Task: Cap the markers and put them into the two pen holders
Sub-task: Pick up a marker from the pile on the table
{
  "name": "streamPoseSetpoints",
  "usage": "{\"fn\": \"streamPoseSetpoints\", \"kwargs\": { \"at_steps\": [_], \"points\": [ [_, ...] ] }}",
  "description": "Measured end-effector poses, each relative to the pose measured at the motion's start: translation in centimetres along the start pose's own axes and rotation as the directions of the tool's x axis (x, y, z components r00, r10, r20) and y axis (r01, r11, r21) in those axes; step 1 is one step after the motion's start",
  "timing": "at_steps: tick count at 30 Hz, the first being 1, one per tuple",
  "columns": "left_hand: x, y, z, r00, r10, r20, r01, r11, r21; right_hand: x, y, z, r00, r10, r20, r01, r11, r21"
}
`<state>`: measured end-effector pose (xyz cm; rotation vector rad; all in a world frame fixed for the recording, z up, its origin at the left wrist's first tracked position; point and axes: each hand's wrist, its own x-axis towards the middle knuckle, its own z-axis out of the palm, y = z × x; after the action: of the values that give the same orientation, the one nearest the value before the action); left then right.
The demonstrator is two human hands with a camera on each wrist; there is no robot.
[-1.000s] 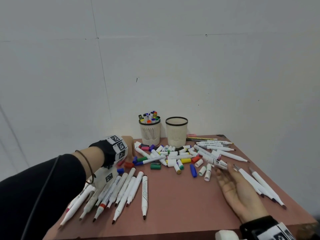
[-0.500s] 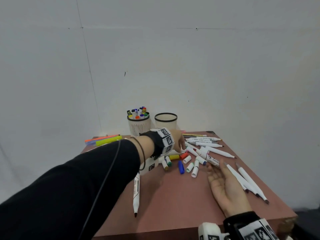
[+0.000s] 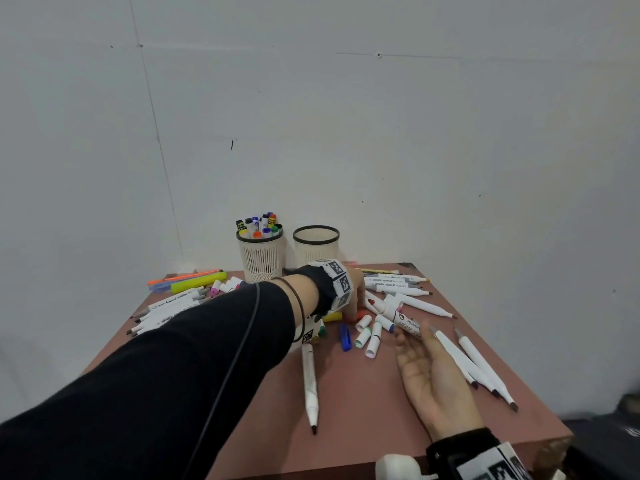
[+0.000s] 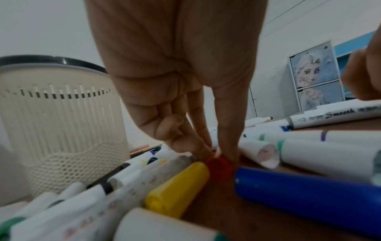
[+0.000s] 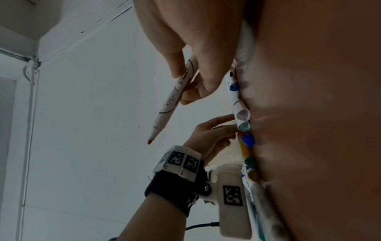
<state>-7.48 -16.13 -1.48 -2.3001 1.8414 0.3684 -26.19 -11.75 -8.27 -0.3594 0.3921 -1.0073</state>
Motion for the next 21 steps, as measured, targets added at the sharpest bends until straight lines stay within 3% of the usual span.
{"fn": "streamPoseSetpoints", "kwargs": {
  "at_steps": [4,11,16,21],
  "points": [
    [0.0,-0.4,0.4,1.0,-0.022,-0.004,0.022,1.0,0.007,-0.1,0.0,0.0,1.0,-0.001,0.0,0.001,1.0,0.017],
    [-3.3,-2.2,-0.8,0.986,-0.05,-0.157,0.001,0.954,-0.299,-0.1,-0.1,-0.1,1.0,0.003,-0.008,-0.003,0.999,0.041],
    [-7.6,-3.6,-0.6,0.947,-0.155,-0.282,-0.021,0.846,-0.532,-0.5,-0.1,0.1,1.0,-0.012,-0.006,0.012,1.0,0.023],
    [-13.0,-4.3,0.8,0.927,-0.201,-0.316,-0.102,0.677,-0.729,-0.7,0.0,-0.2,1.0,-0.028,0.004,0.028,1.0,0.003]
  ]
}}
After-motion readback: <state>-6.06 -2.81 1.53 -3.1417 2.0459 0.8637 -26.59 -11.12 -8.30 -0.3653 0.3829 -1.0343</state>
